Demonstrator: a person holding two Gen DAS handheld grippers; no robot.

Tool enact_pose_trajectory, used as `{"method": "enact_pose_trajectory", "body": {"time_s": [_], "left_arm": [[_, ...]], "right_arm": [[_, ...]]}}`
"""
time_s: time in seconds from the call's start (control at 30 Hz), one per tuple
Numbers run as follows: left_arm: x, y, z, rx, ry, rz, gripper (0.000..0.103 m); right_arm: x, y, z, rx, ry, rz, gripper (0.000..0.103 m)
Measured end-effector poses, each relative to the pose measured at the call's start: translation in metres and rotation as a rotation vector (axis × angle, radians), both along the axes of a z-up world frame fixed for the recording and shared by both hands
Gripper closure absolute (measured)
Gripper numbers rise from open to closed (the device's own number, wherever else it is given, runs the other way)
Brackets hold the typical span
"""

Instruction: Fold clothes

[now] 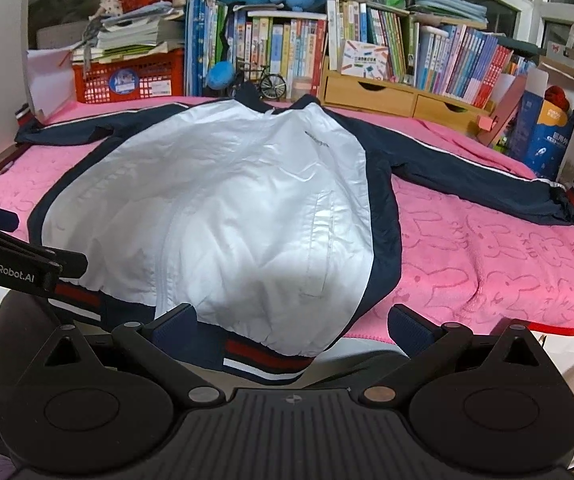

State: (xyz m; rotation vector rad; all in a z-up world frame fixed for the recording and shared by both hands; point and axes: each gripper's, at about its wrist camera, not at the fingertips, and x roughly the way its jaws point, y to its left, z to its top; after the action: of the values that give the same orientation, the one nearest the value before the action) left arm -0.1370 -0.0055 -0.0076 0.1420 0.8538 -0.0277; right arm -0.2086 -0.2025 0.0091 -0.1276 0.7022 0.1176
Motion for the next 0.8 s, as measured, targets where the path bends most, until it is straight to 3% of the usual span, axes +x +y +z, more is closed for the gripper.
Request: {"method": "enact_pose_trajectory", "body": {"time_s": [0.8], "left_arm": [[0.015,-0.011,-0.007,0.019,0.032,-0.029,0.000]], "right_arm": [[0.012,-0.004,-0.003,-0.021,0.024,-0.015,0.000]]}}
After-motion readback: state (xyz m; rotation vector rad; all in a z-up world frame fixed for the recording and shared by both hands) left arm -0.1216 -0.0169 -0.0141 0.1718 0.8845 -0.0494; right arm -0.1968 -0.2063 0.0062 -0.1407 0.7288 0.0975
